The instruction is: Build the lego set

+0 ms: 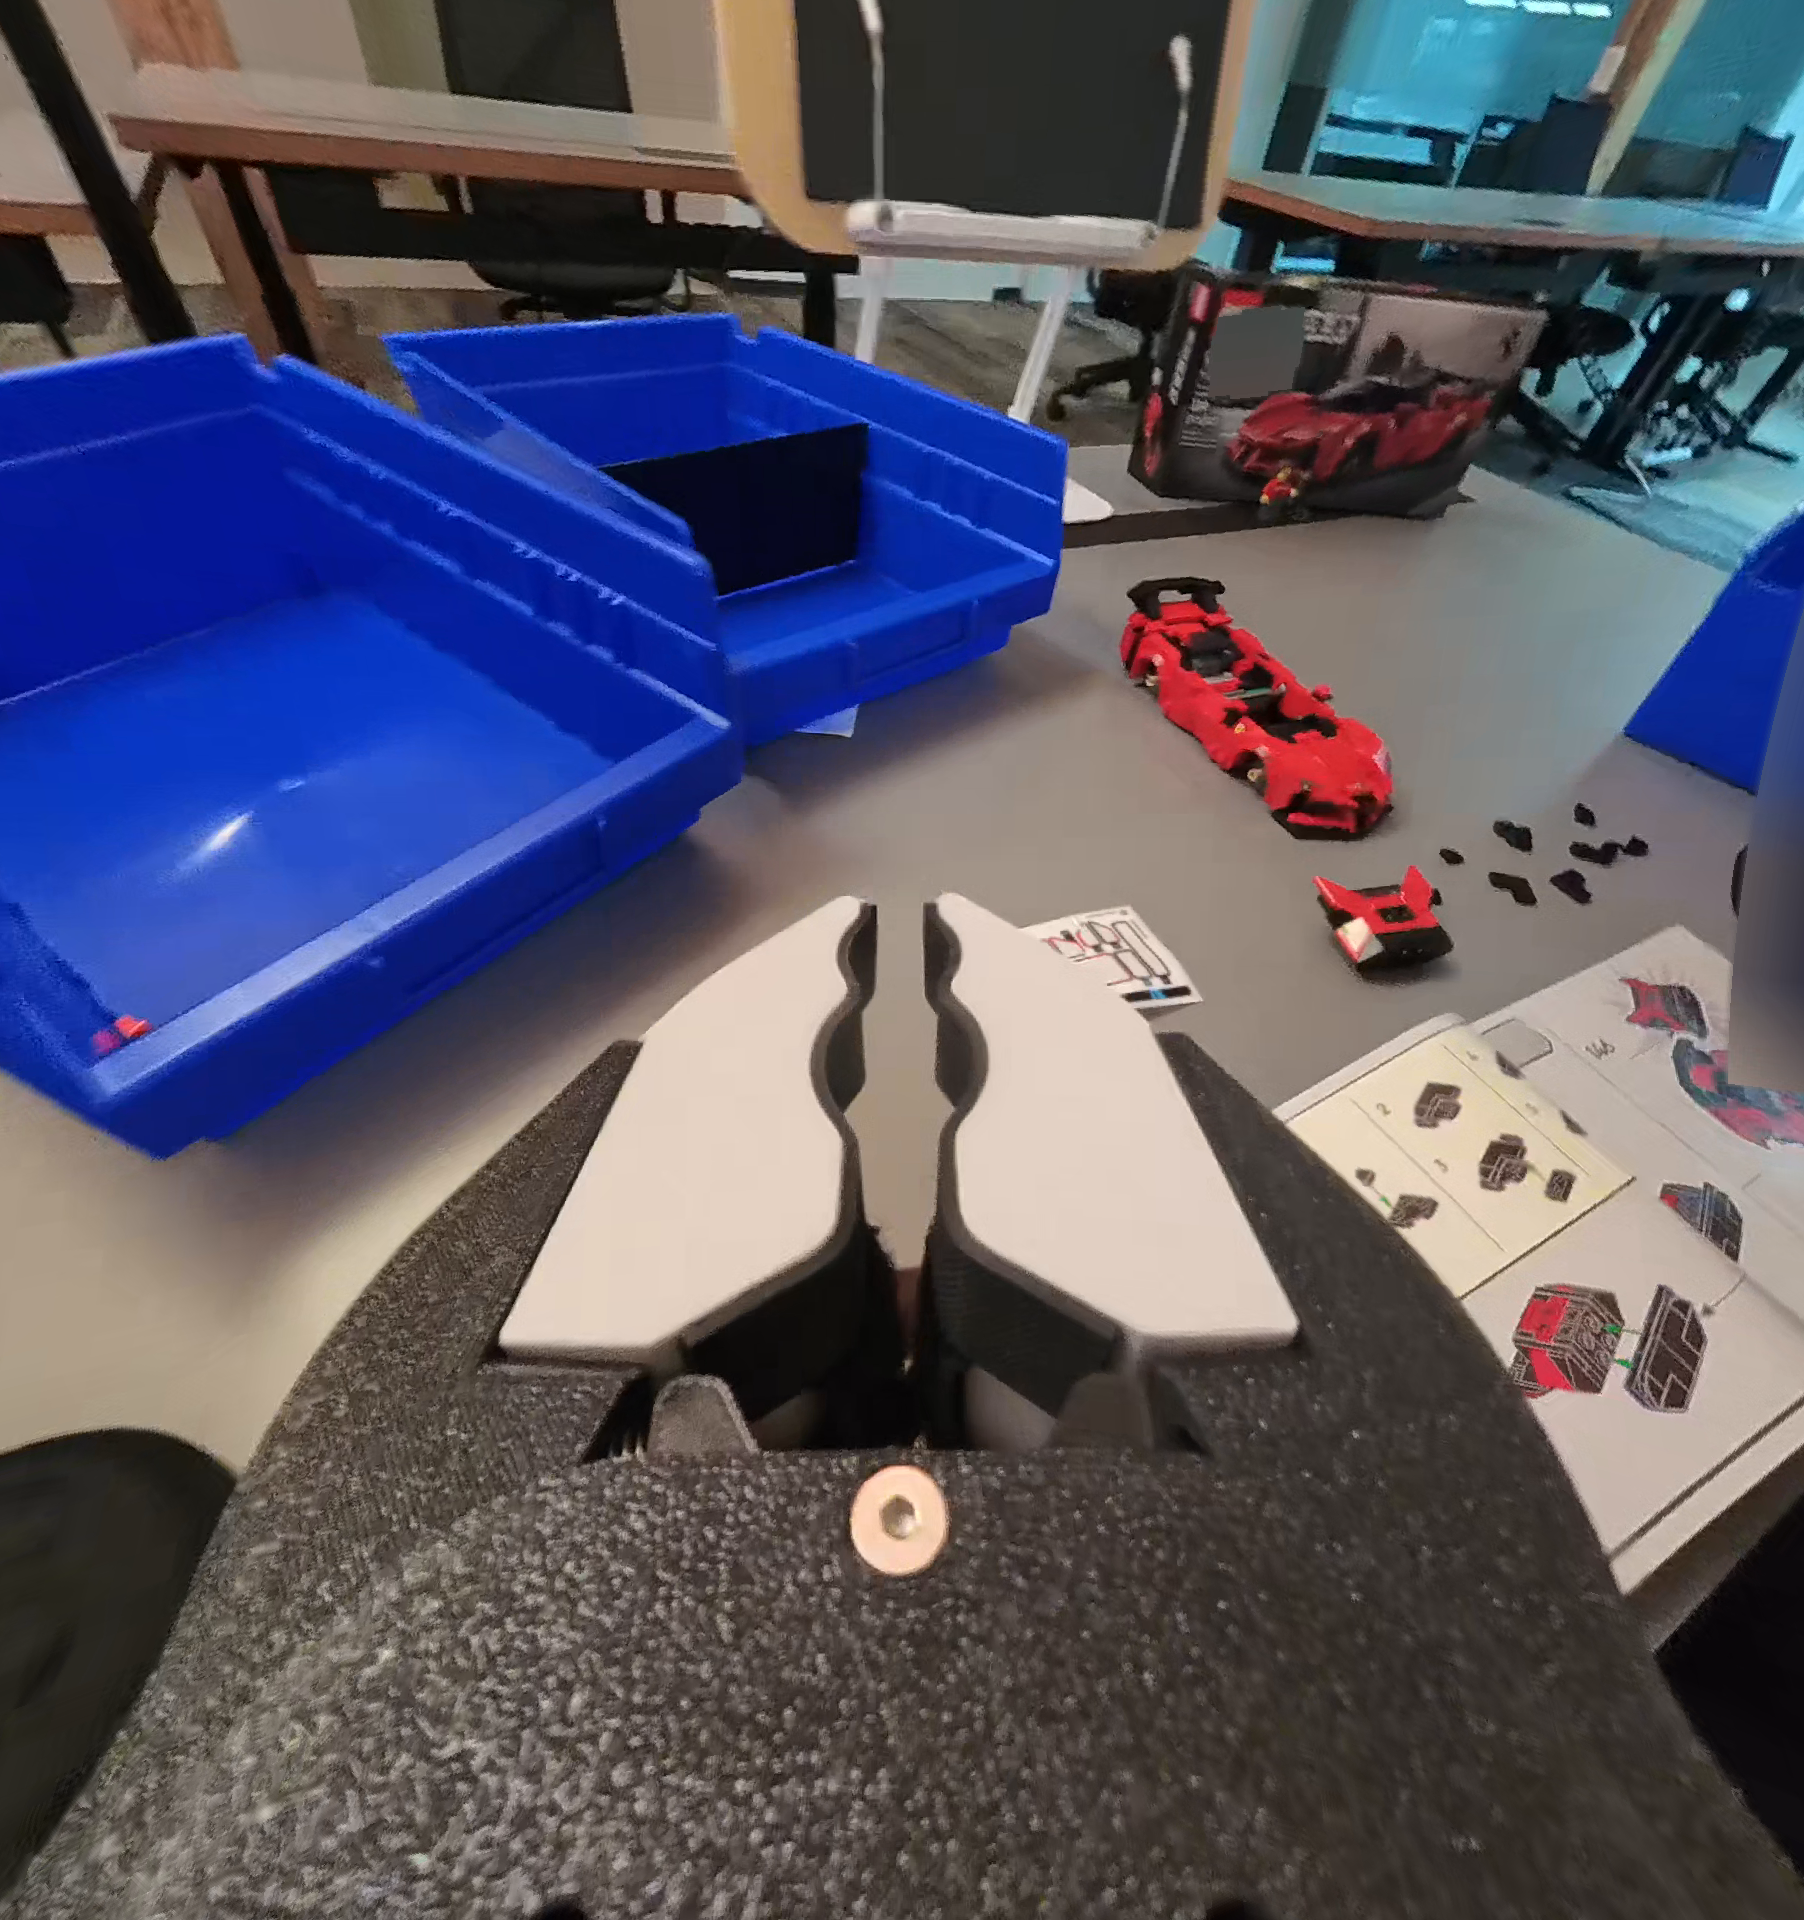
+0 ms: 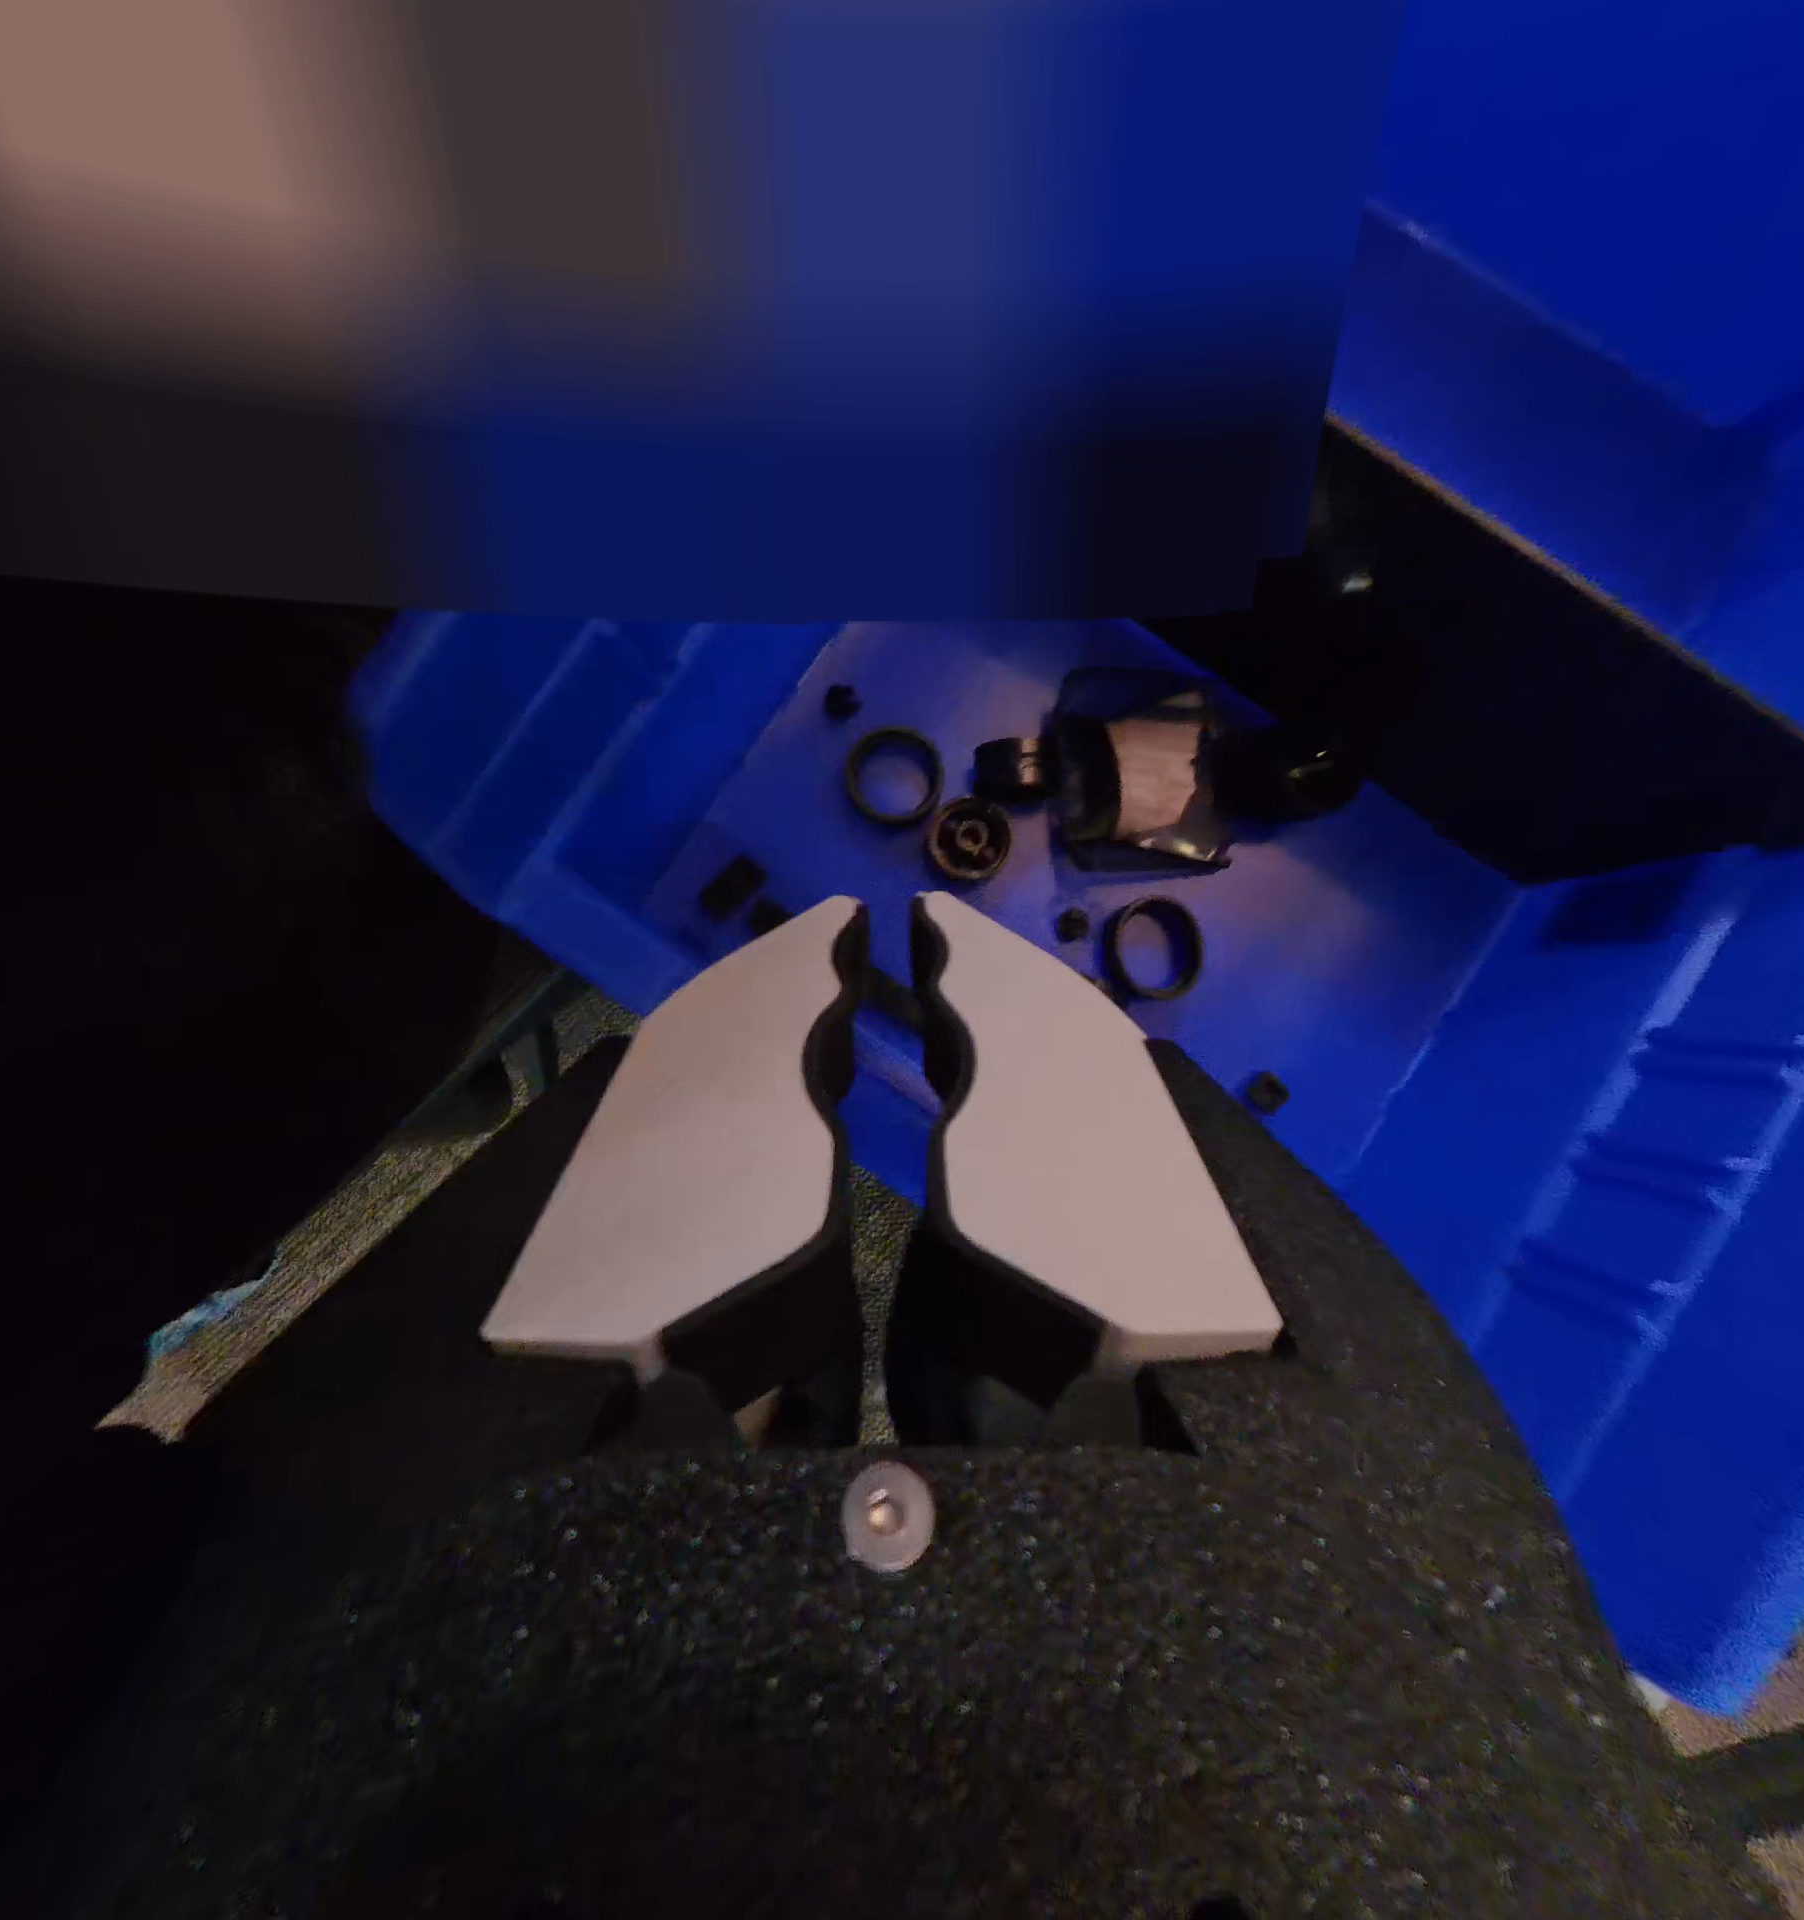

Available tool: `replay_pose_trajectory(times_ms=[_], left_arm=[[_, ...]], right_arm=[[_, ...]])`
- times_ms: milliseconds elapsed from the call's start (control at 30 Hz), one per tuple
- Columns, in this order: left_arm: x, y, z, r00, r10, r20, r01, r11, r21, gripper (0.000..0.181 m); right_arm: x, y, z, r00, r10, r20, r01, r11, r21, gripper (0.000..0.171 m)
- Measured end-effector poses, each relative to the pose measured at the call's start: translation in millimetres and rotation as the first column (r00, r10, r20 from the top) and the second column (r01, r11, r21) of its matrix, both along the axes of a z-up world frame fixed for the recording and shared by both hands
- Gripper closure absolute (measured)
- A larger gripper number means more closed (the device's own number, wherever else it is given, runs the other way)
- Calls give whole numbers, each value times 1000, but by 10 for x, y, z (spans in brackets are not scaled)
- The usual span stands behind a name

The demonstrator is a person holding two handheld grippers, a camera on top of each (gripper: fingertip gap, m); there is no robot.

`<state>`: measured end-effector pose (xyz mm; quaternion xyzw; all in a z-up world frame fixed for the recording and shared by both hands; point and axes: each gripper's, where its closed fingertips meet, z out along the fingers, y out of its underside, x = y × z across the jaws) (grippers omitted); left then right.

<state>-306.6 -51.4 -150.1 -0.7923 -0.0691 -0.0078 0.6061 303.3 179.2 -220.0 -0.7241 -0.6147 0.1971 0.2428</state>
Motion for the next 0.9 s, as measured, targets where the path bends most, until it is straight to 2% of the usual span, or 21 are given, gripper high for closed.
replay_pose_trajectory(times_ms=[133, 200, 300, 367, 500, 700, 833, 900], left_arm=[[-170, -56, 107, 998, 58, -9, -58, 998, 17, 174], [-177, -10, 150, 998, 56, -38, -56, 998, 11, 174], [-108, 75, 178, 997, 35, -73, -34, 999, 19, 173], [-42, 105, 164, 997, 22, -79, -19, 999, 32, 173], [25, 85, 148, 996, 17, -86, -11, 997, 71, 173], [-98, -53, 326, 991, 61, -116, -44, 988, 148, 172], [-140, -168, 440, 986, 91, -137, -60, 975, 214, 172], [-127, -208, 450, 986, 90, -140, -55, 971, 233, 172]], right_arm=[[-90, -124, -7, 990, 142, -3, -141, 988, -66, 155], [-107, -167, -92, 971, 215, 102, -198, 968, -152, 152], [-138, -248, -213, 937, 262, 230, -177, 926, -335, 146], [-152, -288, -280, 923, 259, 285, -135, 911, -390, 146], [-160, -323, -406, 895, 266, 359, -126, 921, -370, 146], [-148, -362, -537, 837, 199, 510, -8, 936, -352, 145], [-138, -361, -581, 828, 125, 546, 50, 955, -293, 164], [-127, -331, -573, 843, 98, 529, 56, 962, -268, 166]])
